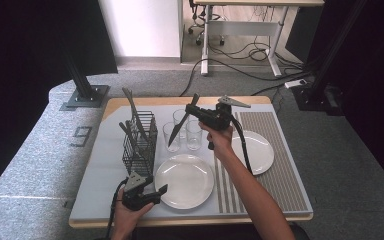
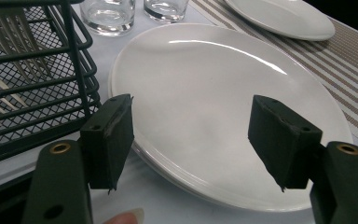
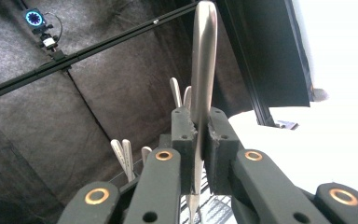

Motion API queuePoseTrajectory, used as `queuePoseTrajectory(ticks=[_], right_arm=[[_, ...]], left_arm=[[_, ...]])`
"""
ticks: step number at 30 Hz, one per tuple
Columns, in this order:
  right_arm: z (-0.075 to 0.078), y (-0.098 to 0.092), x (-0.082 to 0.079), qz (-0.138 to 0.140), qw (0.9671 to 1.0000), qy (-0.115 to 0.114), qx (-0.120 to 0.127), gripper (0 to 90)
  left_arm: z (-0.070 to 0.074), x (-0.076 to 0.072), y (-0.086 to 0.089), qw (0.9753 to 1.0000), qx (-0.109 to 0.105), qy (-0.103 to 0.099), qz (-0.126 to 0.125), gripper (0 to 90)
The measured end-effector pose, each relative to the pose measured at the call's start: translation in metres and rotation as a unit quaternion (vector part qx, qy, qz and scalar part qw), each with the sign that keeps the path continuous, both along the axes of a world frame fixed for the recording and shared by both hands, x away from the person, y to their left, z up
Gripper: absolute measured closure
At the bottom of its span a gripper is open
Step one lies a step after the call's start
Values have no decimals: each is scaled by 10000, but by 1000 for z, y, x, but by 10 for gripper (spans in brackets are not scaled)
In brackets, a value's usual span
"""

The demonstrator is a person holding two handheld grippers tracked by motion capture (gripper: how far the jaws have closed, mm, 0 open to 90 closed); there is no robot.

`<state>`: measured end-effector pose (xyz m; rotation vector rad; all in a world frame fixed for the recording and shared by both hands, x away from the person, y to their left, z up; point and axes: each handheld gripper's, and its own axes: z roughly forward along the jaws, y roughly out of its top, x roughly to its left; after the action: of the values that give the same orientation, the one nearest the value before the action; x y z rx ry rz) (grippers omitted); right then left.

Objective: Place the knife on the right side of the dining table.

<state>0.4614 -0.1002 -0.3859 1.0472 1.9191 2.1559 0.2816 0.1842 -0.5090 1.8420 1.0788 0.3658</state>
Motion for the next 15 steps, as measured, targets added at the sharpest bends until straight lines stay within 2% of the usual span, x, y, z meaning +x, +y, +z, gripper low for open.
queuePoseTrajectory(ticks=[15], right_arm=[[-2,-20,-4,-116,9999,-18,-28,838]], left_arm=[[-1,0,-1,10000,34,5,-7,312]])
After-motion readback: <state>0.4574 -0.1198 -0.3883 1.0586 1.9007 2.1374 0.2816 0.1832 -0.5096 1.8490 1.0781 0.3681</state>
